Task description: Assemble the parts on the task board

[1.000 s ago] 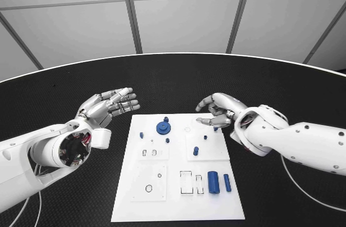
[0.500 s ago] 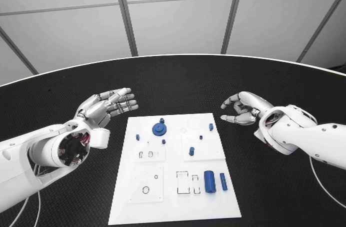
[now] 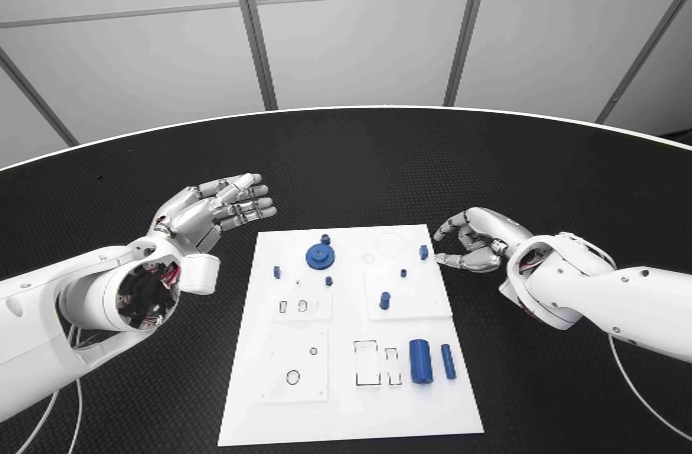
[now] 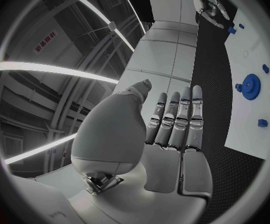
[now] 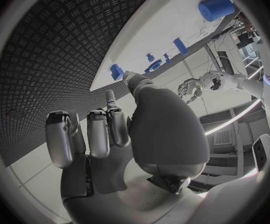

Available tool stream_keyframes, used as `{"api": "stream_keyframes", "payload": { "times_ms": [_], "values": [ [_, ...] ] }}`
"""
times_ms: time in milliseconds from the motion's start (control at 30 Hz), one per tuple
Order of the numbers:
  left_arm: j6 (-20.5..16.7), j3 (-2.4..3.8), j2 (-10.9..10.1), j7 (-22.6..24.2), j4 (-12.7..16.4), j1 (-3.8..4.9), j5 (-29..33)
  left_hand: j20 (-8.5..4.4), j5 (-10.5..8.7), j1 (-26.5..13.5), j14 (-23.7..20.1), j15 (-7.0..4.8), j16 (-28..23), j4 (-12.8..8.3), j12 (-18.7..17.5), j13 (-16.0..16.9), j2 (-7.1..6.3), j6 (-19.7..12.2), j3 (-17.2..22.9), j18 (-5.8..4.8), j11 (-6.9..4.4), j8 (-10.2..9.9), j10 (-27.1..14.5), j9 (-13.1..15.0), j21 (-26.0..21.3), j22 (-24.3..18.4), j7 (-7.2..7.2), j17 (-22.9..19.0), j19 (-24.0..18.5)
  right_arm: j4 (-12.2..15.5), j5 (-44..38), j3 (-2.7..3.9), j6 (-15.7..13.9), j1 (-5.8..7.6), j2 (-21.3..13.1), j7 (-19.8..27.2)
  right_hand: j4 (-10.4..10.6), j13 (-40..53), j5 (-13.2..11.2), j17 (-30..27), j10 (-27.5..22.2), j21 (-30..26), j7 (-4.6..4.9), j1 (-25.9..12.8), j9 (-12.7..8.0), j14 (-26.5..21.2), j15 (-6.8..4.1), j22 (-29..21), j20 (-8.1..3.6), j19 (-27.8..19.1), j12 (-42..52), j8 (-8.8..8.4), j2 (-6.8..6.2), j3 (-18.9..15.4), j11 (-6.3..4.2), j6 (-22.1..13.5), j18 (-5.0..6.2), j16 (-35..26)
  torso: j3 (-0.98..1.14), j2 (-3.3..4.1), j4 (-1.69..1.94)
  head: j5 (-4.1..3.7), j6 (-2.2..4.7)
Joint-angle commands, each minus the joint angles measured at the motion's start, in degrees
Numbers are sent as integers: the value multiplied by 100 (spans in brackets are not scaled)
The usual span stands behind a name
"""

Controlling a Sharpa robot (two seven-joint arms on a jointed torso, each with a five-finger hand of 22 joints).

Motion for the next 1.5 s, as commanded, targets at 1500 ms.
{"api": "stream_keyframes", "payload": {
  "times_ms": [1500],
  "values": [
    [-15, 0, -34, -21, 34, 1, 0, 1, -18, -1, -8, 5, -14, -7, -33, -1, -37, -10, 46, 58, 12, -24, -4, -7, 33, 9, 291, 13, -24, -415, 0, 4, 271, -24, 501, -226, -126, 1038, 119, 1016, 212, 15, 4, 223, -18, 500, -34, 1509, -45, 586, 115, 21, 214, 322, -31, 184, -86, 45, 5, 5, 5, 18, -103]
  ]
}}
